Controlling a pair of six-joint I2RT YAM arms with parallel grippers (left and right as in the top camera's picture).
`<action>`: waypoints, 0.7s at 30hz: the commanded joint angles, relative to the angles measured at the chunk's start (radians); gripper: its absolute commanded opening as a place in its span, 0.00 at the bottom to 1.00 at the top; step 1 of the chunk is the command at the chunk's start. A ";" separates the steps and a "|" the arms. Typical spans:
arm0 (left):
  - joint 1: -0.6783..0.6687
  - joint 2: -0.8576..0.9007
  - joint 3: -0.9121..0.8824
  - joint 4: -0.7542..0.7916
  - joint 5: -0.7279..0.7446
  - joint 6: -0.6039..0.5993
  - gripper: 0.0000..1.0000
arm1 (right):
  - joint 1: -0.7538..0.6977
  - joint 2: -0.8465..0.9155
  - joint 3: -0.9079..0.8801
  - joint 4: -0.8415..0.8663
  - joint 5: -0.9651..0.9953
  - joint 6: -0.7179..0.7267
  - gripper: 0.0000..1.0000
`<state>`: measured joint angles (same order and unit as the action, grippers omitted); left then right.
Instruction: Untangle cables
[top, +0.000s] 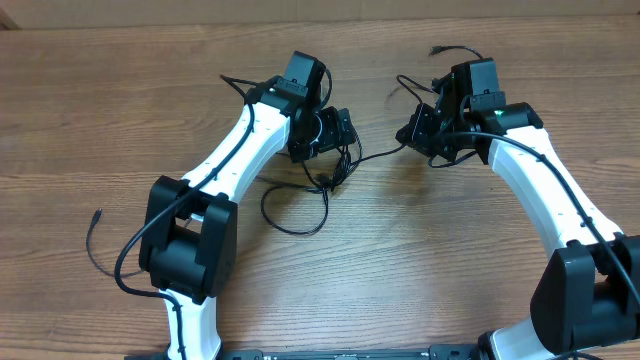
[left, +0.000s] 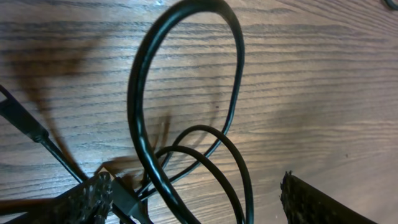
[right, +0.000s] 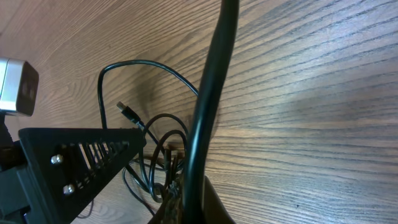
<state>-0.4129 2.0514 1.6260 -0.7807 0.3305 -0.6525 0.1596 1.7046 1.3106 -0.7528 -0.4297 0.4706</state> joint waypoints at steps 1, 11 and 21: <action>-0.016 0.003 0.011 0.003 -0.050 -0.026 0.88 | 0.003 -0.019 0.025 0.003 0.010 -0.008 0.04; 0.016 0.058 0.013 -0.066 -0.037 0.035 0.04 | 0.003 -0.019 0.025 0.009 0.011 -0.009 0.04; 0.232 0.055 0.013 -0.317 0.083 0.332 0.04 | 0.002 -0.019 0.025 -0.004 0.188 0.000 0.04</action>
<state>-0.2554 2.0949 1.6279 -1.0485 0.3893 -0.4828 0.1654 1.7046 1.3106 -0.7559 -0.3435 0.4713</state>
